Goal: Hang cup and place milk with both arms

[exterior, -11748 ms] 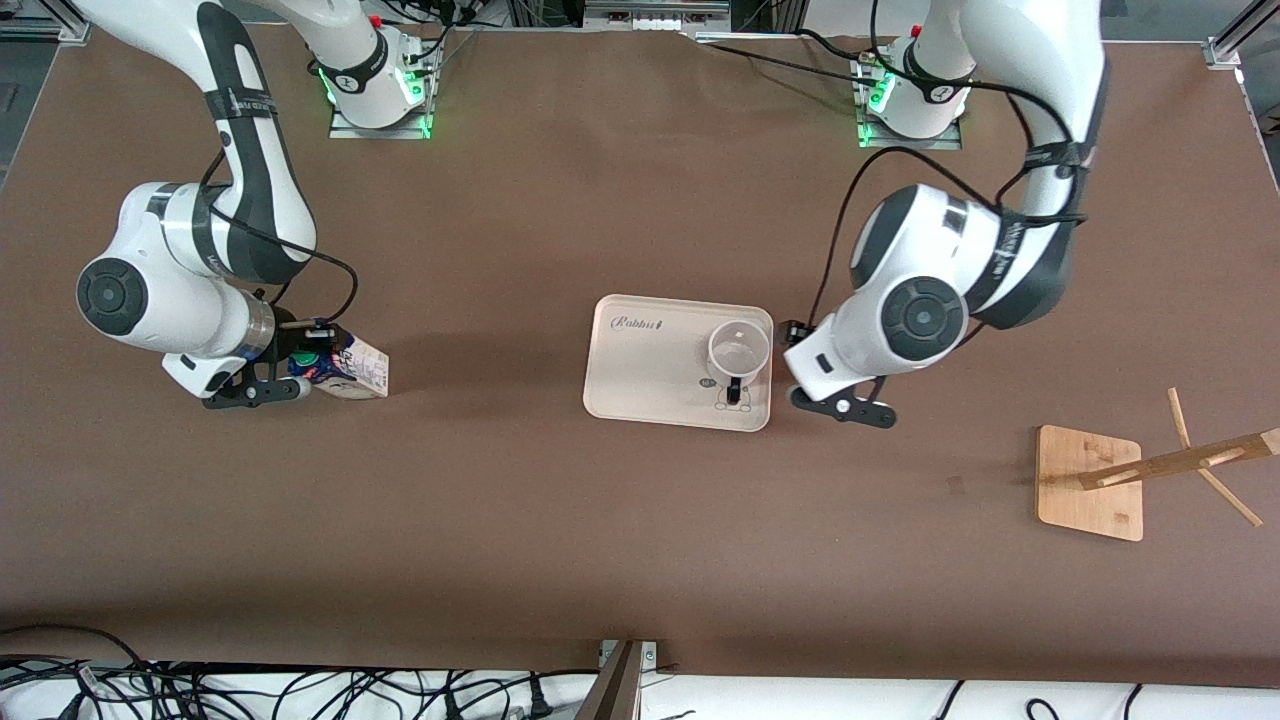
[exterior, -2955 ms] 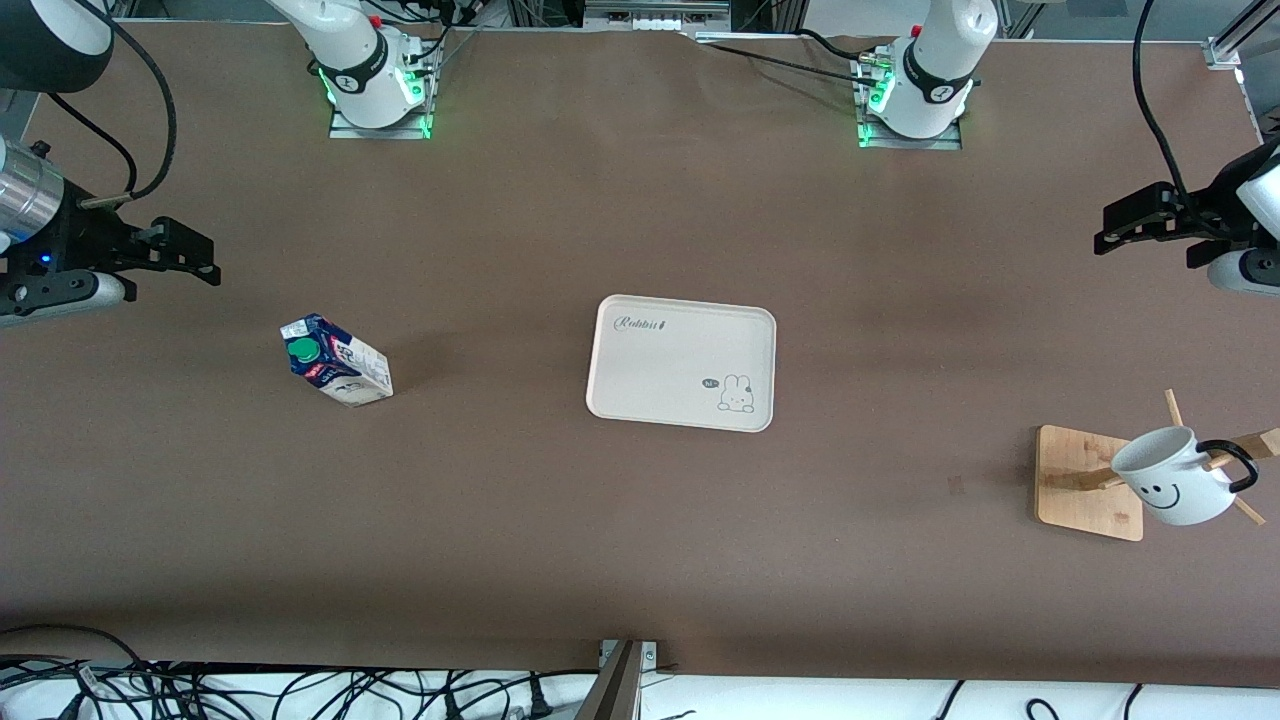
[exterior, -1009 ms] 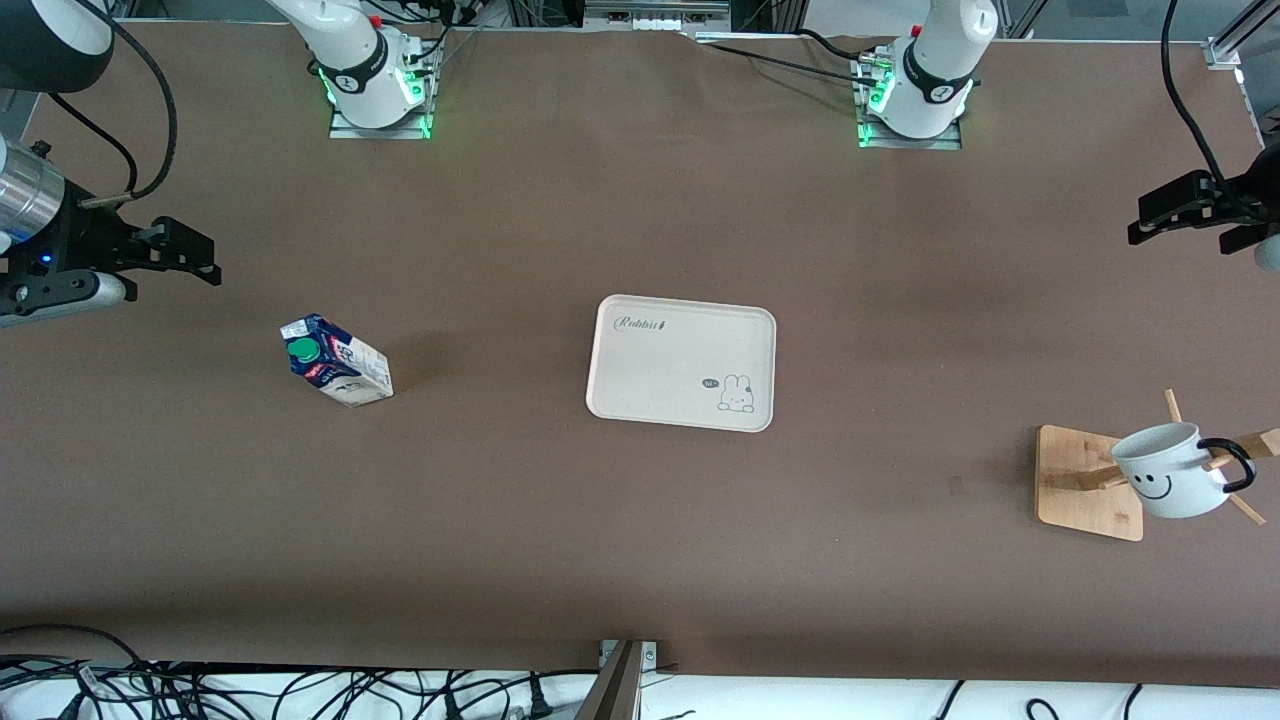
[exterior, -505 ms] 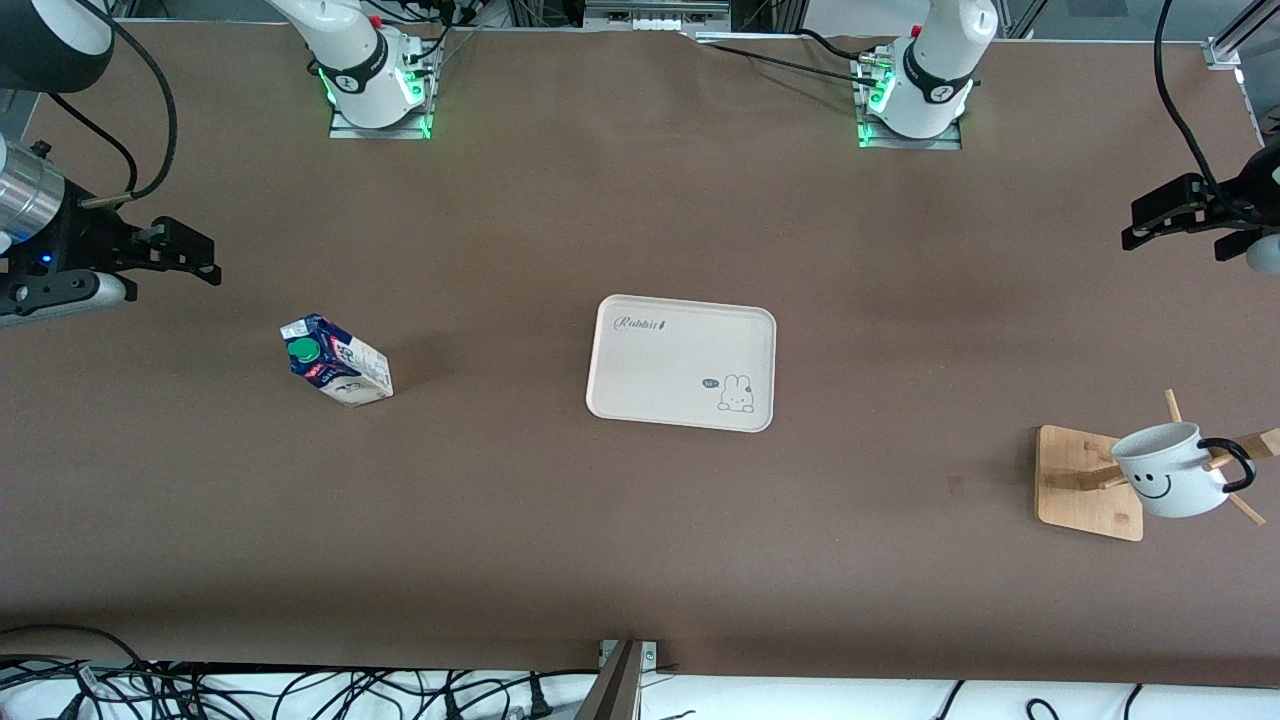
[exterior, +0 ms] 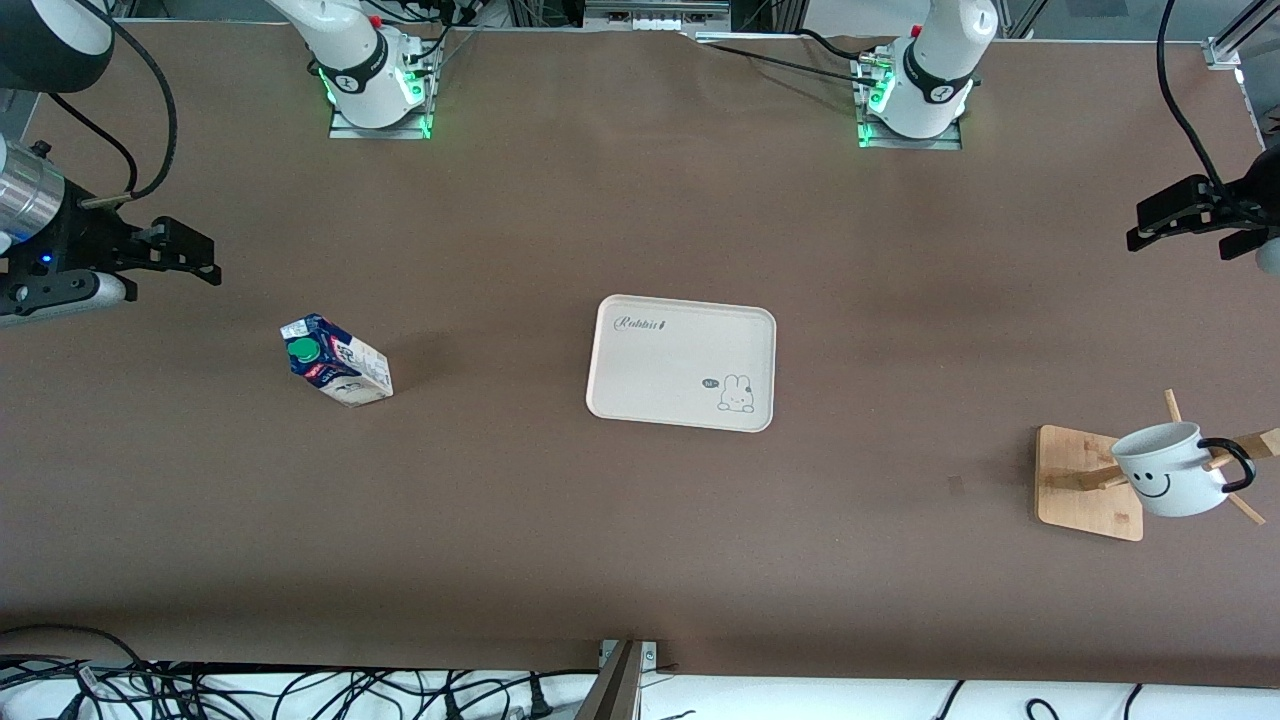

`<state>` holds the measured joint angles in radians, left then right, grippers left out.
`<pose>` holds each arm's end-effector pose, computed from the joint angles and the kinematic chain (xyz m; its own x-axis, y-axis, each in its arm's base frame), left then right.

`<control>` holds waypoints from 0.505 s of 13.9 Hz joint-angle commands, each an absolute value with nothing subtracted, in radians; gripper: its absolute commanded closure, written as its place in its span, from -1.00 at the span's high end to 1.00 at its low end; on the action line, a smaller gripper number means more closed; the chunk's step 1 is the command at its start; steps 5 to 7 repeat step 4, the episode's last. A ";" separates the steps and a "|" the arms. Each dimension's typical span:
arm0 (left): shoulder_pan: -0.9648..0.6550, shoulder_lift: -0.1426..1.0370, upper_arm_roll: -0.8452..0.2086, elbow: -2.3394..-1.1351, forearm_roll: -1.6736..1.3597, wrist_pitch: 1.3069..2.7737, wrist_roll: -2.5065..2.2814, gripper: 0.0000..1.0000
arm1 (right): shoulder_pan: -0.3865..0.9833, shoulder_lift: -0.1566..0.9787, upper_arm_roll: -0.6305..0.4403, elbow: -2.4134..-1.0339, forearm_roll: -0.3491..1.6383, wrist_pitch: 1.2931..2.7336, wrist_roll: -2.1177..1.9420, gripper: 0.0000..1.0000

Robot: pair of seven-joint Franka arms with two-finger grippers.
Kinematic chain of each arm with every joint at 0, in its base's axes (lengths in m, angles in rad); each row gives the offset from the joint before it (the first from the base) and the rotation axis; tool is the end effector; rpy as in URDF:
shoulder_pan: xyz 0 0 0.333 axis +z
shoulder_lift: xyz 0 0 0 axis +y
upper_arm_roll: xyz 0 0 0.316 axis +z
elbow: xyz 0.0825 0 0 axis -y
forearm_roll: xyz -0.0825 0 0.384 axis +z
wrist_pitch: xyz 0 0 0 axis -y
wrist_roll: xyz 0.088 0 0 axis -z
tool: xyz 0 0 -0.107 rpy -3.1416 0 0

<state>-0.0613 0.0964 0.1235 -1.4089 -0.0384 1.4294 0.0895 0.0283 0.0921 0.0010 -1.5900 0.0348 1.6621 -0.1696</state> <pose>0.5691 0.0270 0.6341 0.9968 -0.0325 -0.0724 -0.0302 -0.9990 0.0331 0.5875 0.0206 0.5707 0.9808 0.1944 -0.0139 0.1937 -0.9803 -0.0375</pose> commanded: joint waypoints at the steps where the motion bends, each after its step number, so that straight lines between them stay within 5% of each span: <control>1: -0.064 0.081 0.126 -1.413 -0.029 1.428 -0.004 1.00 | 0.020 0.097 0.006 -1.572 0.038 1.643 -0.173 1.00; 7: -0.064 0.081 0.123 -1.413 -0.031 1.419 -0.020 1.00 | 0.020 0.097 0.006 -1.572 0.038 1.643 -0.173 1.00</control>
